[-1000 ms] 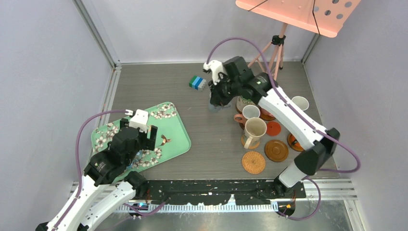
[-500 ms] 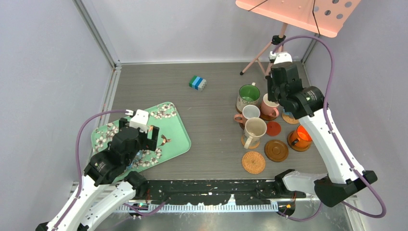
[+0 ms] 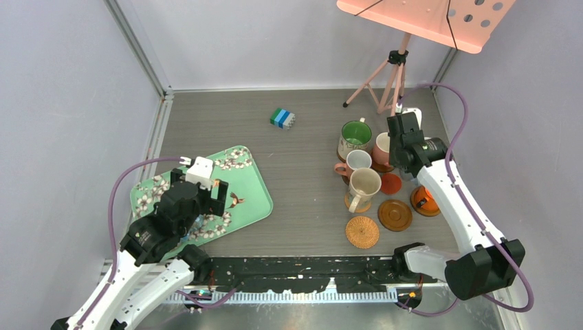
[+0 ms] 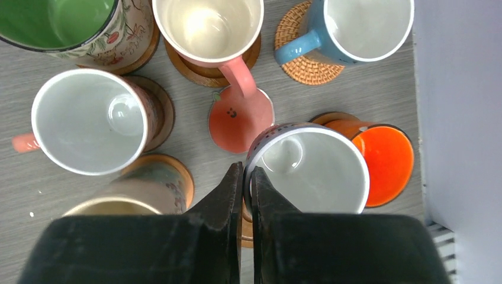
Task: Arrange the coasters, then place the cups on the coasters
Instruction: Place the cup on the coaster.
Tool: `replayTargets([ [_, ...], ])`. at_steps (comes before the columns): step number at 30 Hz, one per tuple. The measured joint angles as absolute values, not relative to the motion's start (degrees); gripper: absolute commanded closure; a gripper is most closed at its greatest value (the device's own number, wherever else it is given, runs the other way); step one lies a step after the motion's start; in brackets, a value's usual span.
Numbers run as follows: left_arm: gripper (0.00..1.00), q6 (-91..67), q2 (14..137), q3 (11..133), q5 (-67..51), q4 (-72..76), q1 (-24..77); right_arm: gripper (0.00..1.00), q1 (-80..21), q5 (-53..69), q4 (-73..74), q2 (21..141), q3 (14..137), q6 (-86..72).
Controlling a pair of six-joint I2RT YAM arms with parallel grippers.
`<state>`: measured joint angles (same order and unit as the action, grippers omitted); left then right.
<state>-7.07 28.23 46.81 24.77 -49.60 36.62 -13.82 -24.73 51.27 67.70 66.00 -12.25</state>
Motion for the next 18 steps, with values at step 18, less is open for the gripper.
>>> replayTargets([
  [18,0.01,-7.1,27.0,46.7,24.4,-49.6,36.6,0.95,-8.9,-19.9,39.7,70.5,55.7,-18.6],
])
